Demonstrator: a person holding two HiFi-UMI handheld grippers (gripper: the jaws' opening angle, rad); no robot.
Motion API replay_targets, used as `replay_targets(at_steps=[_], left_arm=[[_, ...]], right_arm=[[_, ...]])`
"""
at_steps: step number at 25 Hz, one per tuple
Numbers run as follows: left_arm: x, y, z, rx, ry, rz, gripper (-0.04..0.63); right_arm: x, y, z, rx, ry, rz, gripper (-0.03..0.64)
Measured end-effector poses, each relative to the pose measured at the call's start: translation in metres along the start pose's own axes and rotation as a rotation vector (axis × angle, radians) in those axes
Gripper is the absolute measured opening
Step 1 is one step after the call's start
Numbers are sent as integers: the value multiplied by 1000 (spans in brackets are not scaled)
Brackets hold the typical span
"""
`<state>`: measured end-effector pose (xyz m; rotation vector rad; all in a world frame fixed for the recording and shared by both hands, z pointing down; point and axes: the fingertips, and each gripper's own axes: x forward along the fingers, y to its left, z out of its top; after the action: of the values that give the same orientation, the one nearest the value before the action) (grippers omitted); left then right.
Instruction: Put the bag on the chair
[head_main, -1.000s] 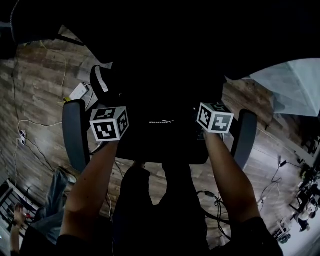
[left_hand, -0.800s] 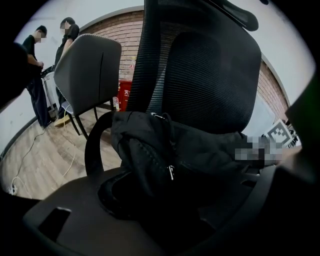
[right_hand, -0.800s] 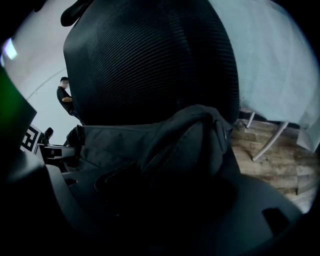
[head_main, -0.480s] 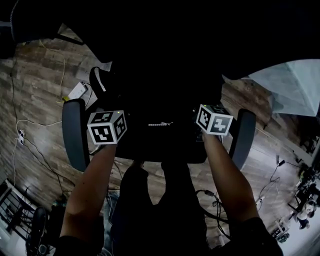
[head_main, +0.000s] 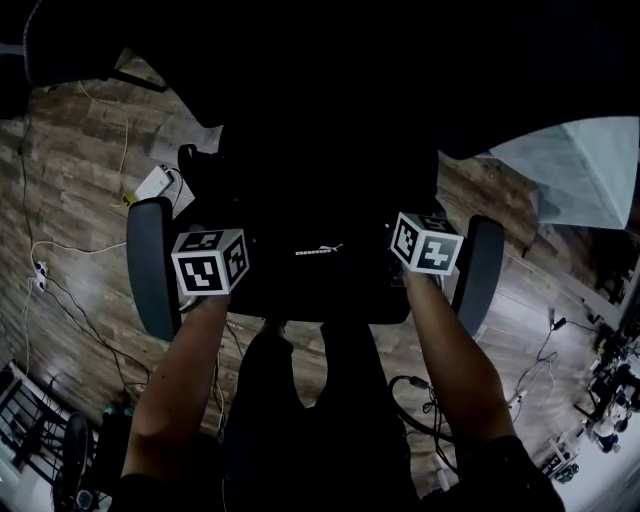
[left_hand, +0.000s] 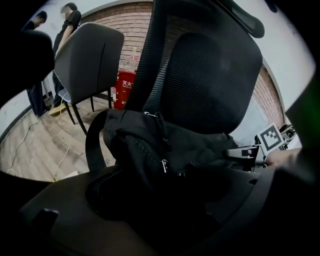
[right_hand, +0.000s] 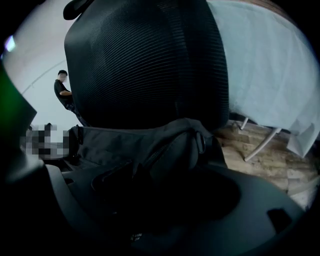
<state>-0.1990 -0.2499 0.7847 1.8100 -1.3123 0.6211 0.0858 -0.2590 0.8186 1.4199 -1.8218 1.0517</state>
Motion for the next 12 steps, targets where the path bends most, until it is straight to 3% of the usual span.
replay_targets(at_steps=[3, 12], left_arm=[[-6, -5, -6, -14, 30, -20, 380], [-29, -12, -4, 89, 86, -50, 380]], right_arm=[[-8, 4, -4, -21, 4, 7, 379], [-22, 18, -4, -51, -6, 21, 379]])
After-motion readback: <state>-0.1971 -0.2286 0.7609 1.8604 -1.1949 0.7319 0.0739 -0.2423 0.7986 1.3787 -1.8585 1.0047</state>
